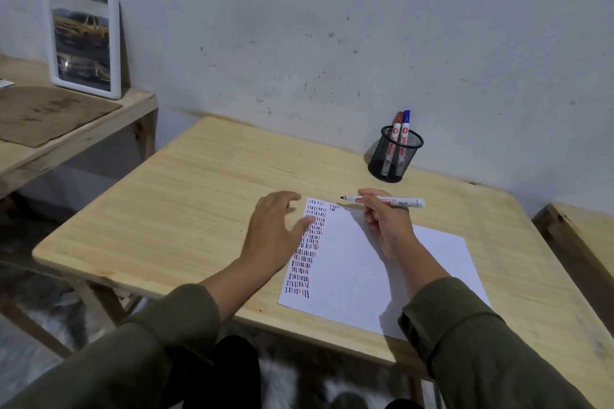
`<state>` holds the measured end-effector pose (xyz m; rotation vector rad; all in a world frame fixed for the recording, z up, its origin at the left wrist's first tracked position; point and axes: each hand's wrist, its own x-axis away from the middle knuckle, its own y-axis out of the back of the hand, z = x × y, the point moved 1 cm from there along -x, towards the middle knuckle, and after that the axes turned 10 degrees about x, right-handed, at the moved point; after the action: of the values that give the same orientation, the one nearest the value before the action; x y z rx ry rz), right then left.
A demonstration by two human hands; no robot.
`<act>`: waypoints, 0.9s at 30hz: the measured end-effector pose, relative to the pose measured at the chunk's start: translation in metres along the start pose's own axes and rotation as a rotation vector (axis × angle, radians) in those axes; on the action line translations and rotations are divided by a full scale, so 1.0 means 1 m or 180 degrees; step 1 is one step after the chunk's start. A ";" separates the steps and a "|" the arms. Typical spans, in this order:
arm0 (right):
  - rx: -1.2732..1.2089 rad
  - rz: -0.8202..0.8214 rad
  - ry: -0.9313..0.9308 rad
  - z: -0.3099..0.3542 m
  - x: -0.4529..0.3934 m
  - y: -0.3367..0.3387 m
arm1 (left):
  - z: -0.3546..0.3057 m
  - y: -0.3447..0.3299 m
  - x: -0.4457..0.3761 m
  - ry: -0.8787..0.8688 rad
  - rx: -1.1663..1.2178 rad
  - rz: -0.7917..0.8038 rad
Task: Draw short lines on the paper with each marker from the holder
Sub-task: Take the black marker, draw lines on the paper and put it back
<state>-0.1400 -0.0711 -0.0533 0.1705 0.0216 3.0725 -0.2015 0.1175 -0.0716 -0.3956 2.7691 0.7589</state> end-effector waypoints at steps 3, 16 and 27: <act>-0.0386 0.0080 -0.0021 0.004 0.003 0.000 | 0.007 0.006 -0.015 0.0045 -0.0166 -0.0088; -0.0091 0.0386 0.0463 0.045 0.017 0.000 | -0.016 0.000 -0.051 0.0712 0.1175 -0.0391; 0.0283 0.0494 0.1217 0.101 0.035 -0.001 | -0.097 0.000 -0.083 0.1359 0.2968 -0.0391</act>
<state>-0.1637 -0.0670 0.0509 -0.4320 0.1713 3.2064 -0.1397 0.0823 0.0340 -0.5462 3.0316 -0.7333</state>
